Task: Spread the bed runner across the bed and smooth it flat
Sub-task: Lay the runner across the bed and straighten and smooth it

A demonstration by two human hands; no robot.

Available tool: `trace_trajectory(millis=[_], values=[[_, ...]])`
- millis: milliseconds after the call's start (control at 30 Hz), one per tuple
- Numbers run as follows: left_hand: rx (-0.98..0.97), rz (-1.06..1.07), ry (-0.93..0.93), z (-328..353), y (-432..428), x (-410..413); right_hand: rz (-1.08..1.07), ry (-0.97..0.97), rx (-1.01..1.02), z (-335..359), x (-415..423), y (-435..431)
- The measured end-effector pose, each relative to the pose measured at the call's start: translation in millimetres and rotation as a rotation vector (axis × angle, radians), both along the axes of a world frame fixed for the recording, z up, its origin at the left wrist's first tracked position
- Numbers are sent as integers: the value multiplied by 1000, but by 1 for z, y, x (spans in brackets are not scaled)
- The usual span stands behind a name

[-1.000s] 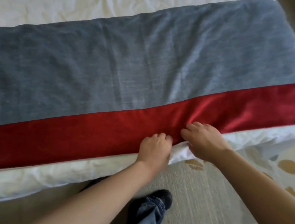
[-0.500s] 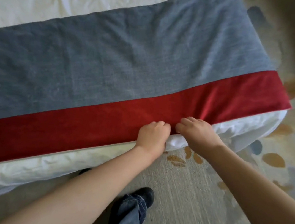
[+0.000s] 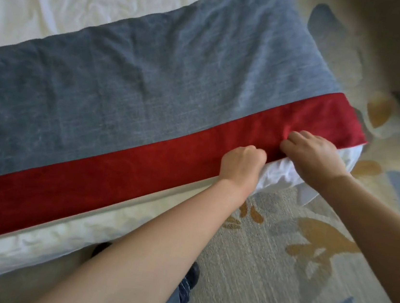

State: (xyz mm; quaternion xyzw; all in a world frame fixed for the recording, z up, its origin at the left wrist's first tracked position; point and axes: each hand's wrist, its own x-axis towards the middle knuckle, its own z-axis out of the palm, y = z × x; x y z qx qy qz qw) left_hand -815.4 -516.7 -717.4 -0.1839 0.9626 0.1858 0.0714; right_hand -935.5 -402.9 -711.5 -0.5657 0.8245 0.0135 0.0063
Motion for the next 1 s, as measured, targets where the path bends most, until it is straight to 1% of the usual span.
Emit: trace_trajectory(millis=[100, 200, 267, 300, 367, 433, 500, 567, 667, 767, 867, 1000], values=[[29, -5, -28, -2, 5, -7, 6, -20, -53, -1, -9, 17], [92, -49, -77, -7, 3, -7, -139, -111, 46, -11, 0, 24], [158, -83, -45, -8, -7, -8, -259, -180, 123, -14, 0, 16], [181, -109, -30, -8, -14, -8, -270, -197, 154, -12, -4, 10], [171, -128, 29, -4, -34, -9, -186, -162, 214, -4, -15, -6], [101, -113, 127, -1, -62, -14, -151, -145, 221, 9, -25, -27], [36, -68, 179, 1, -98, -22, -206, -173, 150, 25, -36, -57], [-7, -9, 182, 5, -136, -30, -249, -194, 119, 41, -44, -93], [-27, 76, 185, 15, -185, -46, -202, -185, 157, 61, -63, -145], [-68, 105, 211, 28, -226, -61, -187, -166, 179, 74, -85, -195], [-91, 139, 199, 32, -261, -72, -225, -155, 170, 76, -102, -239], [-88, 189, 181, 25, -291, -87, -189, -80, 218, 60, -127, -279]])
